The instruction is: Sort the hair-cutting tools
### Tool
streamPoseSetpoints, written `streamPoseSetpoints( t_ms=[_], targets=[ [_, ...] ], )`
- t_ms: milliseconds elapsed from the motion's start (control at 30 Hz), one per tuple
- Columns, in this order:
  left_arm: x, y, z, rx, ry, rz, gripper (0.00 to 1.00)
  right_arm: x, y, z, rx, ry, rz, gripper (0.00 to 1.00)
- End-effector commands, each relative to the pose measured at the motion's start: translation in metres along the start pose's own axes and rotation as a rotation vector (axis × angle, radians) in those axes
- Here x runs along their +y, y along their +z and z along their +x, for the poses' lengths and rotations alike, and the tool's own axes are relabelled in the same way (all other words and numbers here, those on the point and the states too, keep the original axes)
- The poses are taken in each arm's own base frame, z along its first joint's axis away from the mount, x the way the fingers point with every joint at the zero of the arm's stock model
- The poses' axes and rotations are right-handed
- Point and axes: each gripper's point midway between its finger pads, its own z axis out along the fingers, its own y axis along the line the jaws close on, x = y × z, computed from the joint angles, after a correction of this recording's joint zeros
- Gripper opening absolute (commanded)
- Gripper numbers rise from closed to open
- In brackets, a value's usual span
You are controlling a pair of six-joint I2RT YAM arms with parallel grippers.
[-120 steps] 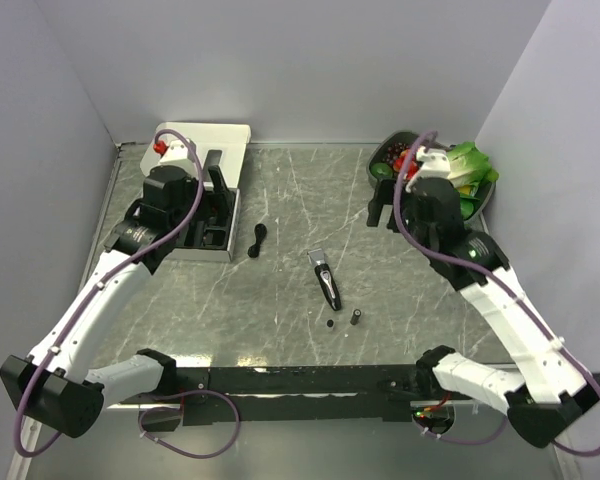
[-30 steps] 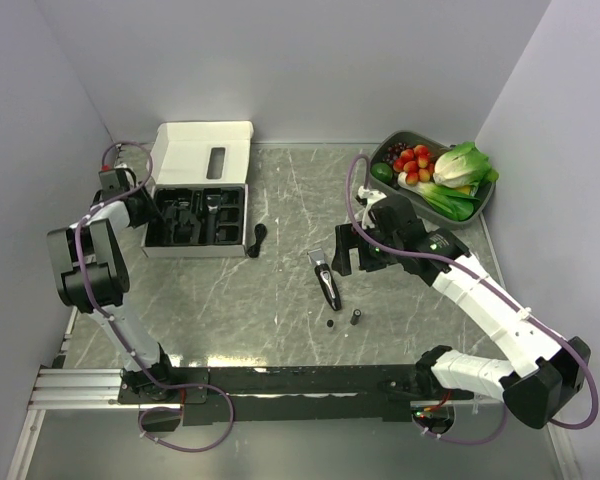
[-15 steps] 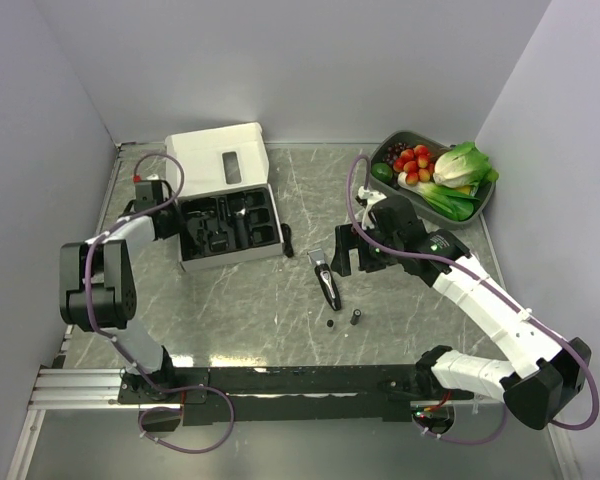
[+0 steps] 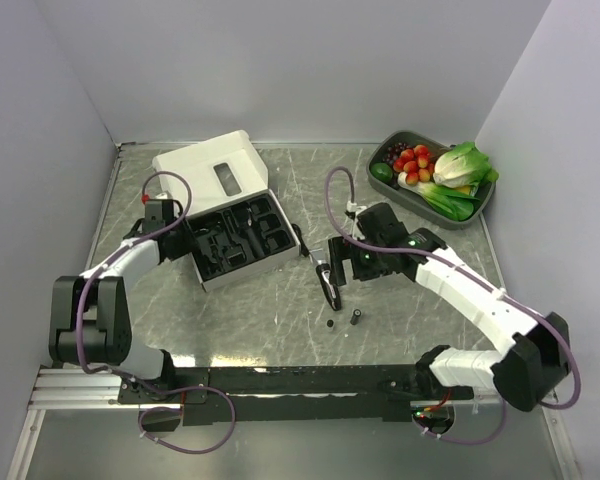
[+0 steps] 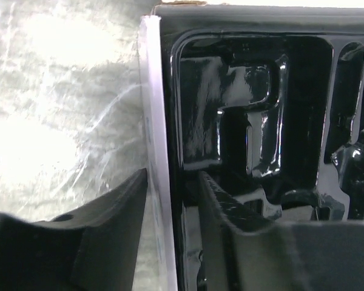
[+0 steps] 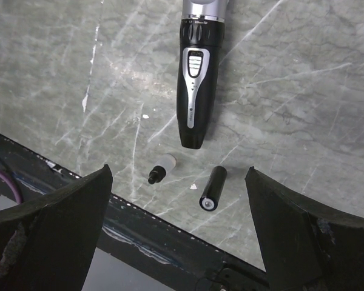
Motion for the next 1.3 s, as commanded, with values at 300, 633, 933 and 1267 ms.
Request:
streamPoseSetpoints(
  t_ms=[300,633,933,1267],
  targets=[
    [-0.002,-0.053,-0.017,-0.008,-0.023,-0.048,0.81,-0.001,0.060,-0.023,0.048,-0.081,0.115,0.99],
    [-0.032,-0.112,-0.048,-0.094,-0.001,0.082,0.97,-0.001,0.097,-0.017,0.128,-0.150,0.139,0.90],
    [-0.045,-0.145,-0.056,-0.137,0.000,0.154,0.97,-0.007,0.120,-0.015,0.183,-0.170,0.205,0.80],
    [-0.040,-0.149,-0.053,-0.153,0.021,0.146,0.97,-0.023,0.133,-0.008,0.222,-0.192,0.309,0.62]
  ],
)
